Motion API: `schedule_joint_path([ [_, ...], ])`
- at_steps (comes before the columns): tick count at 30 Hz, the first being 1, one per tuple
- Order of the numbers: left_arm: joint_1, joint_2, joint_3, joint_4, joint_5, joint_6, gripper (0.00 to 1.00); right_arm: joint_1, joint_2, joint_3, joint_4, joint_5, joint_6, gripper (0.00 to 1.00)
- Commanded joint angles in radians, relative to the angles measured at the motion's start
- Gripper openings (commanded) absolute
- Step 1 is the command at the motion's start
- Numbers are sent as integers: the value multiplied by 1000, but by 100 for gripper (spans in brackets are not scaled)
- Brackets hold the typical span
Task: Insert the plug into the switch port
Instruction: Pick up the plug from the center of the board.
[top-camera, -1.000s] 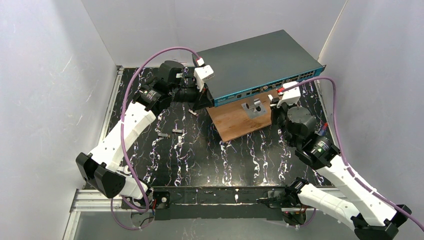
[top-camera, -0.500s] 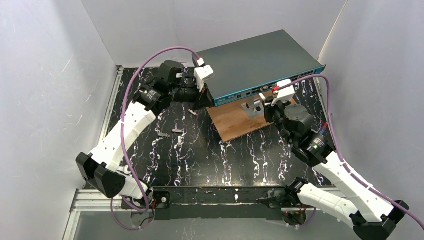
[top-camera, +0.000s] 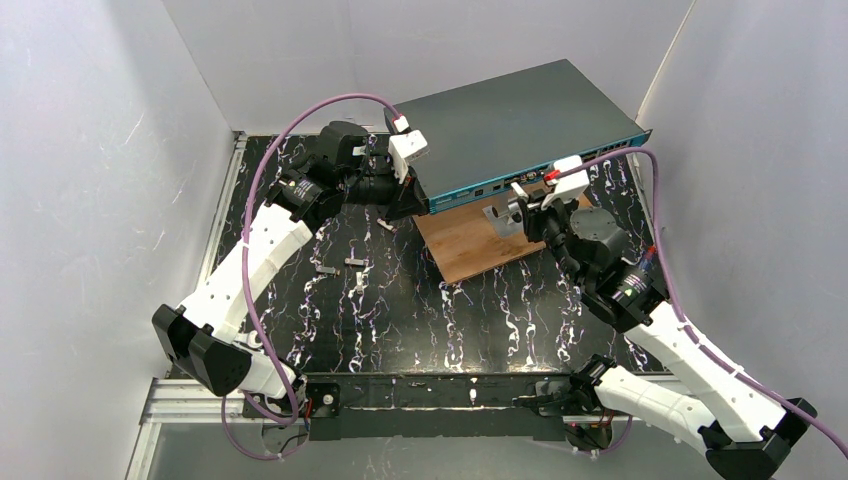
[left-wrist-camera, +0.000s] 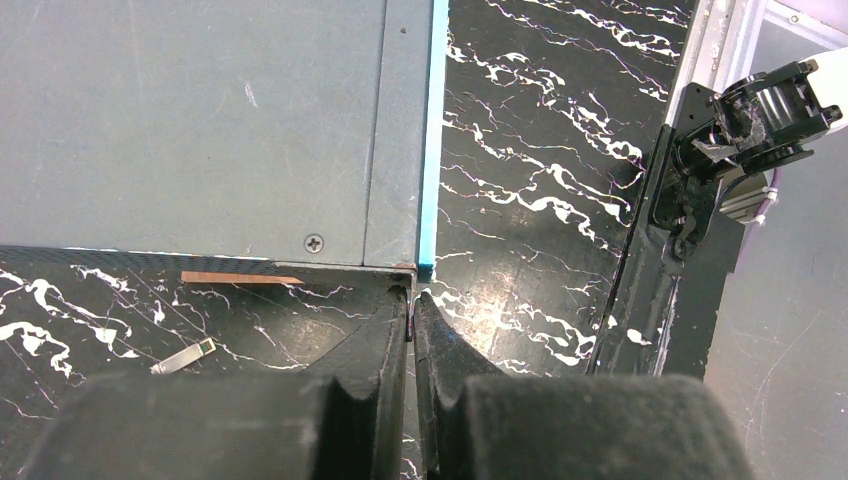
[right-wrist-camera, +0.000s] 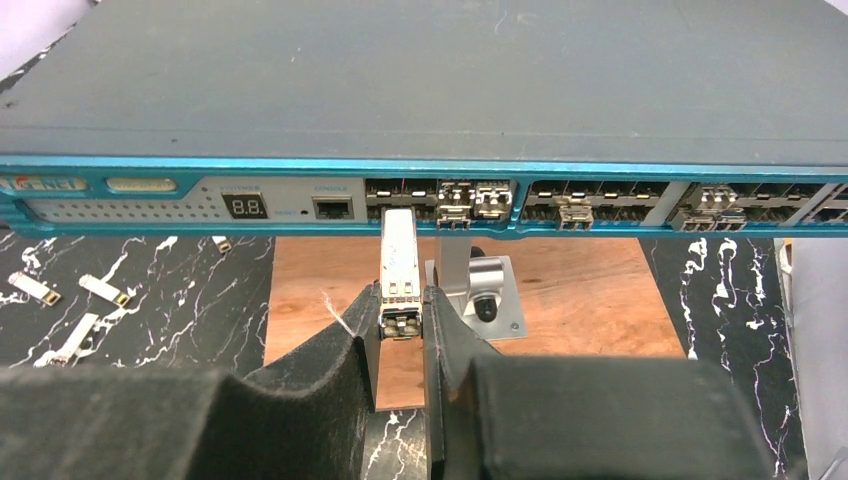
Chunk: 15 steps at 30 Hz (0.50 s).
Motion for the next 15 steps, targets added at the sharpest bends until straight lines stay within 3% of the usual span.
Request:
schedule_joint_path([
  [1, -2, -10, 33, -20, 42, -12, 0, -2, -4, 30, 105, 49, 19, 1],
  [15, -2, -10, 35, -22, 44, -10, 0, -2, 27, 17, 154, 86, 15, 1],
])
